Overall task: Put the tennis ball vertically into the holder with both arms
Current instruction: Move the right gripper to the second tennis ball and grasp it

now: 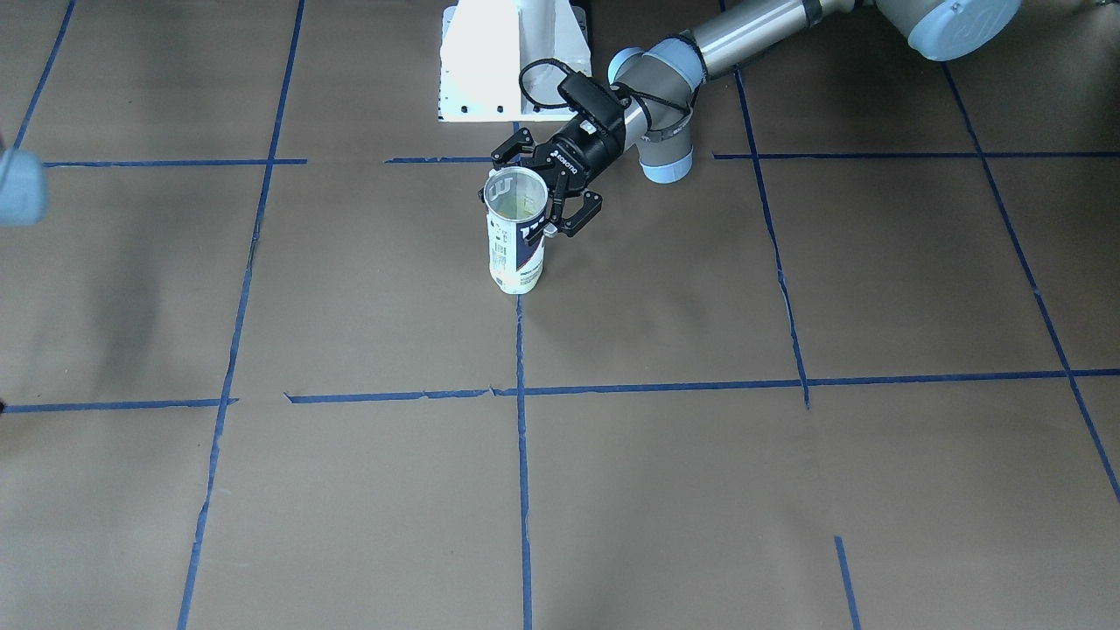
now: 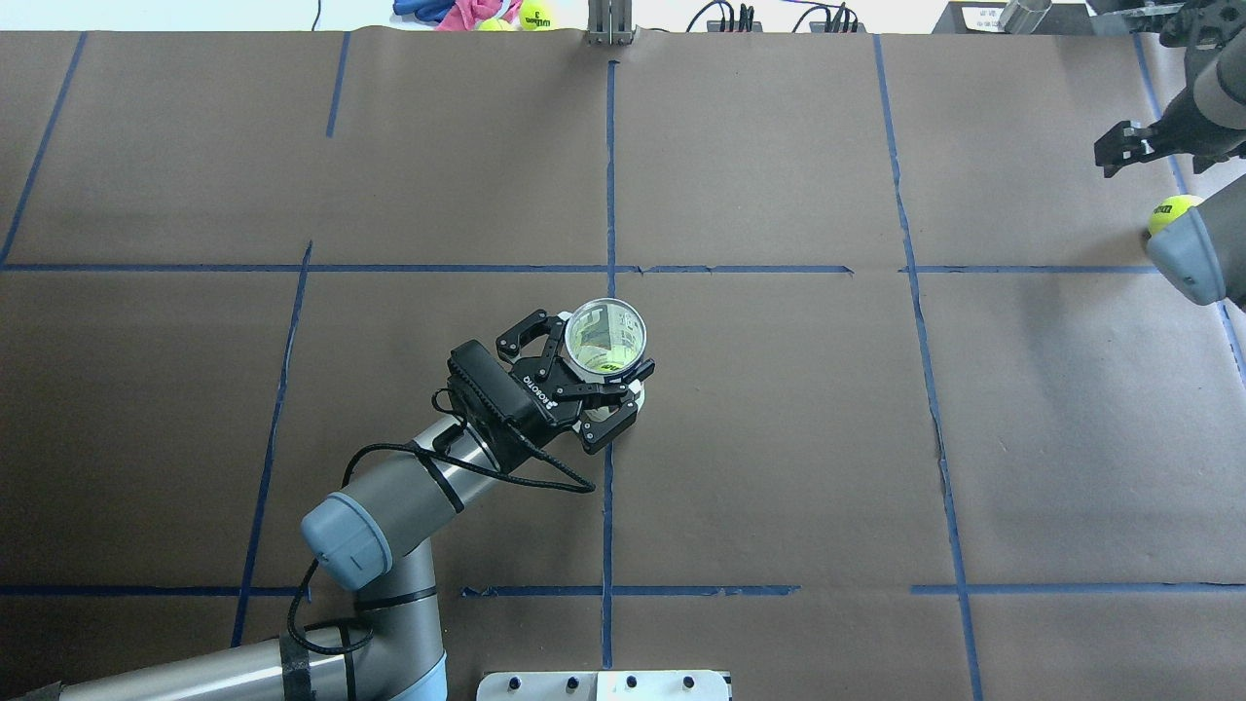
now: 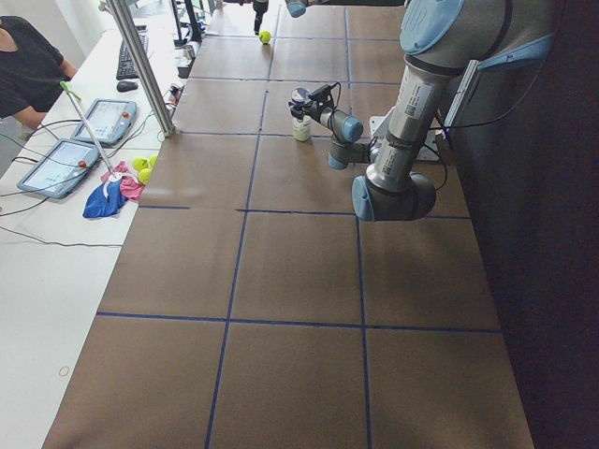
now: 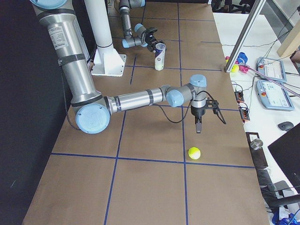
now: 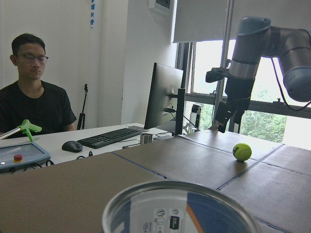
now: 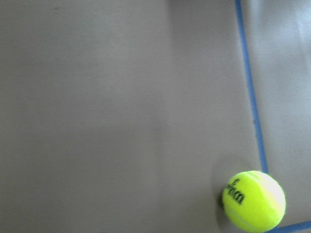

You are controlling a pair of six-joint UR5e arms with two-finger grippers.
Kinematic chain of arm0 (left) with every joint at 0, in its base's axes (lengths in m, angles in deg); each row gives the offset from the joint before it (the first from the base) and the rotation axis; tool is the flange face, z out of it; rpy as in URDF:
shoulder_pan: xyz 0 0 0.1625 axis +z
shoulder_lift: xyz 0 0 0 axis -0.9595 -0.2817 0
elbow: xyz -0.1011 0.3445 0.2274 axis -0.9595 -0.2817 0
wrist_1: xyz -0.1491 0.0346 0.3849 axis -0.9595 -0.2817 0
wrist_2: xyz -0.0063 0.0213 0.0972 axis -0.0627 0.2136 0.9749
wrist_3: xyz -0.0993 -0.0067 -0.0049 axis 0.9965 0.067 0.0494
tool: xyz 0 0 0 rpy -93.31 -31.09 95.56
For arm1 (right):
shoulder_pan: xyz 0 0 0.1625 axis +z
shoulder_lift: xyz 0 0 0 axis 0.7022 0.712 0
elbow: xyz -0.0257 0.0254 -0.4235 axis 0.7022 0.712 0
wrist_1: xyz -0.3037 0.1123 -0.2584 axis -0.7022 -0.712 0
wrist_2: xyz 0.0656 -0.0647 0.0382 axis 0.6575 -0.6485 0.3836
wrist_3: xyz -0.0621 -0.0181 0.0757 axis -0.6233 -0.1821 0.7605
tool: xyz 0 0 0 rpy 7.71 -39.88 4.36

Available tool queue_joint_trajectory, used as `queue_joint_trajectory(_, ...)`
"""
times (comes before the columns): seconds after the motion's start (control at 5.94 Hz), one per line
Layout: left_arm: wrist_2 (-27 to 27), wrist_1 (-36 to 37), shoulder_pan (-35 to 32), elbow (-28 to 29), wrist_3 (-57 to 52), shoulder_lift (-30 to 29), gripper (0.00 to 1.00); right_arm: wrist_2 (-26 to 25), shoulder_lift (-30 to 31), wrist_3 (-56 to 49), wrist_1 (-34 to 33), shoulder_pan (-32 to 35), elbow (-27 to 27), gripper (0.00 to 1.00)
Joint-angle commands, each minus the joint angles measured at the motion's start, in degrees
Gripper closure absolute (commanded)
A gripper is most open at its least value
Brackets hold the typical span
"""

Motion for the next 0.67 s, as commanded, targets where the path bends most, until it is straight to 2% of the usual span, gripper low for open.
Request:
queue_joint_trajectory(0.0, 0.0, 0.0, -0.1, -0.2, 0.0, 0.1, 0.12, 0.0, -0.4, -1.4, 9.7, 1.8, 10.2, 0.02)
queue_joint_trajectory(0.17, 0.0, -0.2, -0.3, -0.2, 0.0, 0.3, 0.12, 0.1, -0.5, -1.7, 10.0, 1.7, 12.5, 0.02)
queue_joint_trajectory(0.51, 0.0, -0.2, -0.3, -0.6, 0.0, 0.4, 0.12, -0.1, 1.3, -4.6, 10.0, 1.7, 13.6, 0.02)
